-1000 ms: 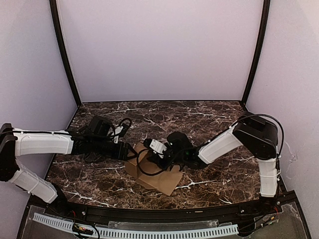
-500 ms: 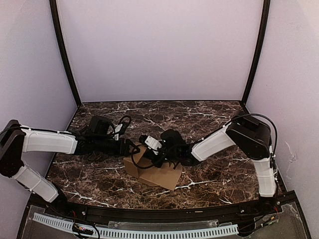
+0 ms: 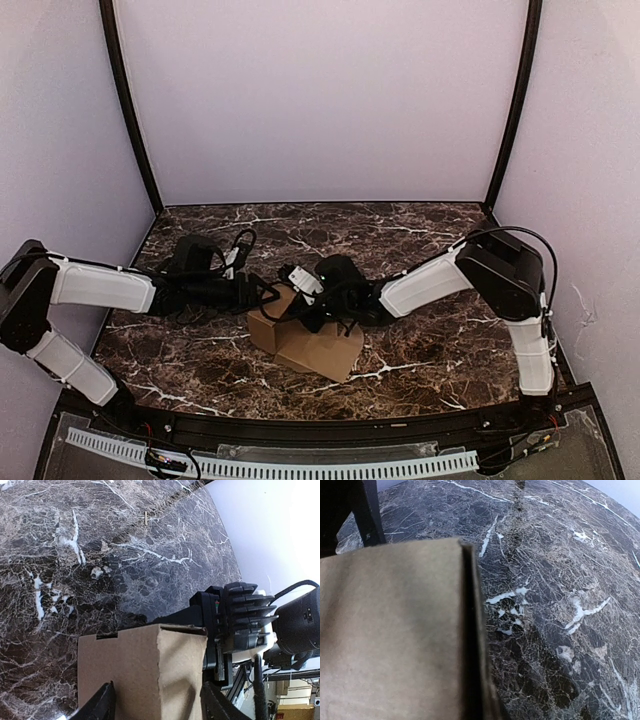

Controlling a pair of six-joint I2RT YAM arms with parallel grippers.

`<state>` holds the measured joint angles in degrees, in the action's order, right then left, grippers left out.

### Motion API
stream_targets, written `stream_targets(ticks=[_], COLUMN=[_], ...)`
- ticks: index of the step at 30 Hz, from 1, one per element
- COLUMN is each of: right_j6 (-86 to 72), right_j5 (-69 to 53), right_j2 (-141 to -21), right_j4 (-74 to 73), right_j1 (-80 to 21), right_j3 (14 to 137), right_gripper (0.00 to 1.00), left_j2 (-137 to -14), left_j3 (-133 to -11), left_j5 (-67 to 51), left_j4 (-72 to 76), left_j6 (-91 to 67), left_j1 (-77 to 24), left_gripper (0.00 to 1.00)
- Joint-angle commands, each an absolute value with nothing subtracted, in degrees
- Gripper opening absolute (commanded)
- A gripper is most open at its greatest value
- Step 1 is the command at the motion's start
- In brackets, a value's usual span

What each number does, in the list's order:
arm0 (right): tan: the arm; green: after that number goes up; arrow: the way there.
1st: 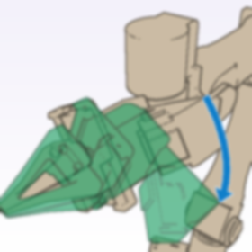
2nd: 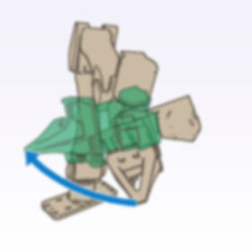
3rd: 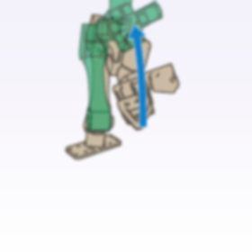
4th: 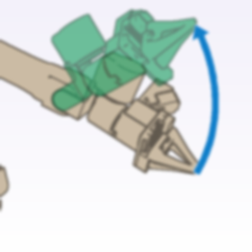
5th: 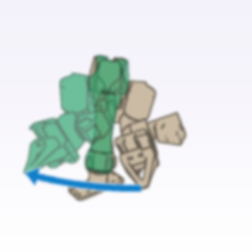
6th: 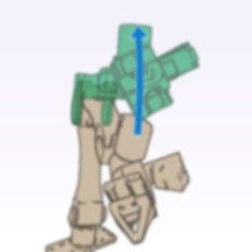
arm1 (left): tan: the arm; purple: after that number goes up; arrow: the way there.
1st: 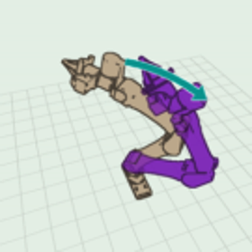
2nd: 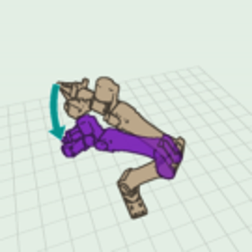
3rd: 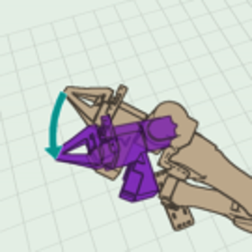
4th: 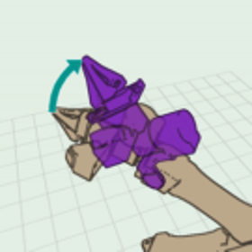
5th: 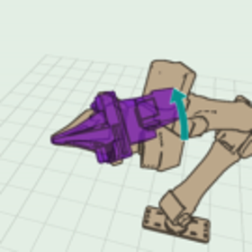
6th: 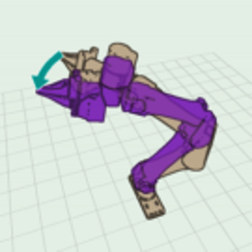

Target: Fold the paper box

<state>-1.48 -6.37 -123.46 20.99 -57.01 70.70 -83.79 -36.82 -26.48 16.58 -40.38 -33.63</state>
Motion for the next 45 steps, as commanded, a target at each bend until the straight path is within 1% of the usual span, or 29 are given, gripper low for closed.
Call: stream_targets(ticks=[1,4,12,16,19,22,24,28,32,35,37,43,45], right_j6=[-0.5,1.1,1.8,1.0,0.0,-3.5,-4.6,-4.5,-1.4,2.3,3.0,2.6,2.2], right_j5=[-6.9,-7.6,-9.9,-8.0,-6.4,-4.3,-2.3,-0.3,2.1,5.4,6.8,1.9,0.5], right_j2=[-121.2,-120.9,-119.7,-119.7,-120.5,-122.4,-124.1,-125.5,-123.6,-120.7,-120.2,-122.1,-122.1], right_j4=[19.5,20.3,22.0,22.2,21.6,19.1,16.6,13.7,12.4,11.9,9.6,4.3,4.0], right_j1=[-57.4,-57.3,-57.4,-57.4,-57.4,-57.4,-57.5,-57.8,-57.8,-57.3,-56.6,-55.7,-55.7], right_j3=[71.7,71.3,70.0,70.2,71.5,74.4,77.1,80.1,80.1,78.2,79.5,84.0,83.8], right_gripper=[0.13,0.15,0.33,0.33,0.31,0.2,0.1,0.01,0.0,0.0,0.0,0.0,0.02], left_j2=[-84.4,-84.5,-84.9,-85.6,-86.4,-88.0,-89.2,-91.3,-91.6,-90.3,-88.9,-85.8,-85.5], left_j3=[-35.4,-35.4,-35.0,-34.9,-35.0,-34.6,-34.2,-33.5,-33.1,-33.5,-33.5,-33.4,-33.5], left_j5=[-30.1,-30.5,-31.9,-33.1,-34.3,-35.6,-36.5,-37.9,-38.6,-37.7,-37.1,-36.1,-36.0], left_j4=[18.6,18.4,19.2,20.5,22.5,26.7,30.4,37.1,41.3,40.1,39.9,39.2,37.9], left_j6=[-41.8,-41.7,-42.3,-43.2,-45.0,-47.6,-50.3,-55.7,-59.8,-60.5,-61.6,-61.6,-60.7], left_j1=[-32.9,-32.4,-30.9,-30.2,-30.1,-30.1,-30.1,-30.1,-30.1,-30.1,-30.2,-30.2,-30.1], left_gripper=[0.59,0.58,0.58,0.58,0.58,0.58,0.58,0.58,0.58,0.6,0.6,0.6,0.6])
